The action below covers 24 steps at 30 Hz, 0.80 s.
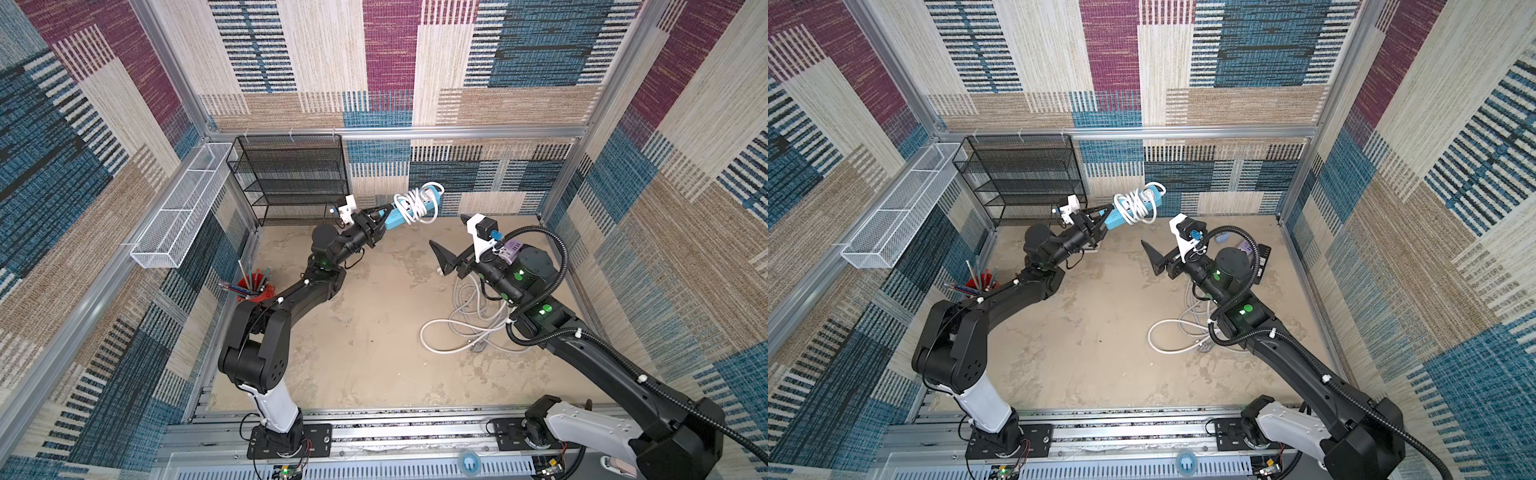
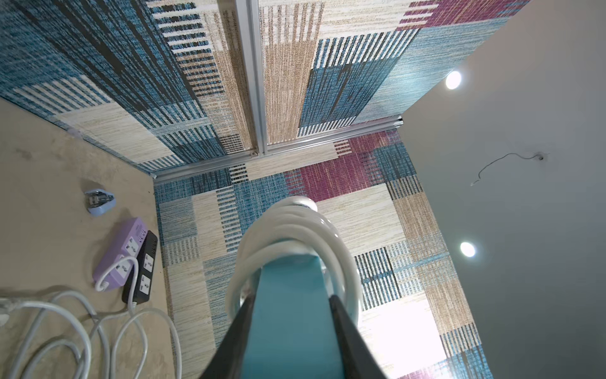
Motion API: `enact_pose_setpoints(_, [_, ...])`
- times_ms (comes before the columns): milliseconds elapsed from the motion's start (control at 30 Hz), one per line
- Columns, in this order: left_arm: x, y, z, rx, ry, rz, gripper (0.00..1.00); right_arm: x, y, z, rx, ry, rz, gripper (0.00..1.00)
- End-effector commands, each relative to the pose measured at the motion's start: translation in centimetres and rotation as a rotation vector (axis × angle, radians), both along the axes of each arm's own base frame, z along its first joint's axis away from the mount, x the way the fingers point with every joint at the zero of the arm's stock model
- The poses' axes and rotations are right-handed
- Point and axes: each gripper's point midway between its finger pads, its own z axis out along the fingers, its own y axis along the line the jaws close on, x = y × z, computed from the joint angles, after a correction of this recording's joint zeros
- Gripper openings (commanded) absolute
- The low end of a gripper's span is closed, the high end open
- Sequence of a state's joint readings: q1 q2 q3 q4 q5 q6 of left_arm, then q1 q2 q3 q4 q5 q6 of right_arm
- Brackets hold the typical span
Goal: Unwrap the cord wrapped around the power strip
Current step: Pick up the power strip from the center of the board, then remove the plug from the socket.
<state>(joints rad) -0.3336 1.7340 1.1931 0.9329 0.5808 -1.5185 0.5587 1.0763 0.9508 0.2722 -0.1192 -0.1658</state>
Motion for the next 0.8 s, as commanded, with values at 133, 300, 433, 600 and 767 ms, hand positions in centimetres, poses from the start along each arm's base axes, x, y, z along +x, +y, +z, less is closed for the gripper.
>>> enact_pose_setpoints(133, [0.0, 0.4, 3.8, 0.262, -0.193, 0.009, 0.00, -0.6, -0.6, -0.1, 0.021, 0.029, -0.006, 0.98])
enact_pose_setpoints(300, [-1.1, 1.2, 6.1, 0.423, -0.316, 0.053, 0.00, -0.9, -0.5, 0.2, 0.031, 0.037, 0.012, 0.98])
enact_pose_setpoints(433, [-2.3, 2.3, 6.7, 0.571, -0.403, 0.114, 0.00, -1.0, -0.1, 0.3, 0.039, 0.046, 0.036, 0.98])
enact_pose_setpoints(600, [-3.9, 3.8, 6.8, 0.780, -0.521, 0.206, 0.00, -0.8, 0.6, 0.7, 0.040, 0.067, 0.068, 0.98])
enact_pose_setpoints(767, [-5.7, 5.1, 6.4, 0.916, -0.614, 0.256, 0.00, -0.4, 1.6, 1.0, 0.044, 0.097, 0.109, 0.98])
